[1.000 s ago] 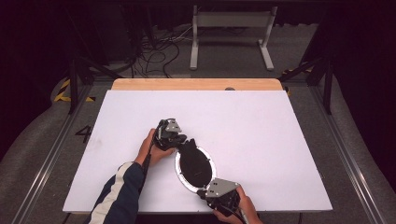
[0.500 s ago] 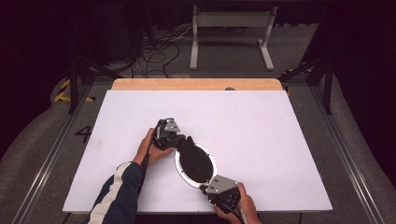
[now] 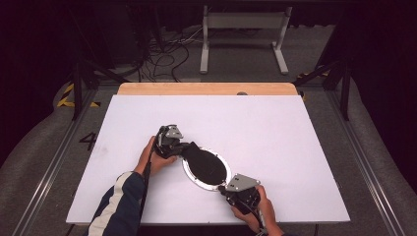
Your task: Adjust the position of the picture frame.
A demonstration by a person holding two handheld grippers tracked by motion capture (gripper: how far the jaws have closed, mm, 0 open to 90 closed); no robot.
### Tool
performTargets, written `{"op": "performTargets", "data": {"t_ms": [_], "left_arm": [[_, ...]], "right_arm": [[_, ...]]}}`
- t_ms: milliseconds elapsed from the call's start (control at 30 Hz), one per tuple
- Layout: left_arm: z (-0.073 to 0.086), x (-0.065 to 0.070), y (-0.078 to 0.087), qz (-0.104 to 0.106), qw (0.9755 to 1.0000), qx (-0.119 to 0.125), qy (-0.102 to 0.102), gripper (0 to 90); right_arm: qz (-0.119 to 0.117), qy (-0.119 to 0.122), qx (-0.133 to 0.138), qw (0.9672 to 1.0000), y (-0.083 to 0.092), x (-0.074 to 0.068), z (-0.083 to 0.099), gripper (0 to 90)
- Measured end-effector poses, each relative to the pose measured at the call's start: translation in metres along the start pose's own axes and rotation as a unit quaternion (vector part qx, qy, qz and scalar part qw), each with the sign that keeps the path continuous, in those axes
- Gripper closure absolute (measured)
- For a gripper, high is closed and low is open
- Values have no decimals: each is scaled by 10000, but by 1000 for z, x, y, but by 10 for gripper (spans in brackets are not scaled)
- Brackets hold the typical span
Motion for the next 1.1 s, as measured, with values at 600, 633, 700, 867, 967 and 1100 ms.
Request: {"op": "performTargets", "data": {"t_ms": [600, 633, 700, 867, 967, 1100], "left_arm": [[18, -1, 14, 55, 10000, -52, -45, 900], [19, -1, 15, 62, 10000, -48, -30, 899], [21, 0, 17, 83, 9999, -69, -38, 899], [25, 4, 20, 127, 9999, -84, -45, 900], [27, 6, 21, 106, 9999, -86, -86, 900], [29, 6, 22, 137, 9998, -59, -95, 900]], "right_arm": [[85, -362, 74, 9993, 1, 28, 2, 900], [22, -317, 92, 9995, 1, 25, 1, 900], [-50, -233, 88, 9997, -1, 17, -1, 900], [-170, -61, 60, 9998, -6, 0, -6, 900], [-191, -73, 76, 9998, -10, -3, -10, 900], [-41, -44, 75, 10000, -12, -8, -12, 900]]}}
Point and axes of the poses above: each handheld gripper's, and its own axes: y roughly backward along the jaws, z roughly out of its underside, x roughly to its right, the point moved 7 cm from there along -y, roughly forward along the jaws, and after that the axes turned 5 degrees about -x, right-handed, at the moved point
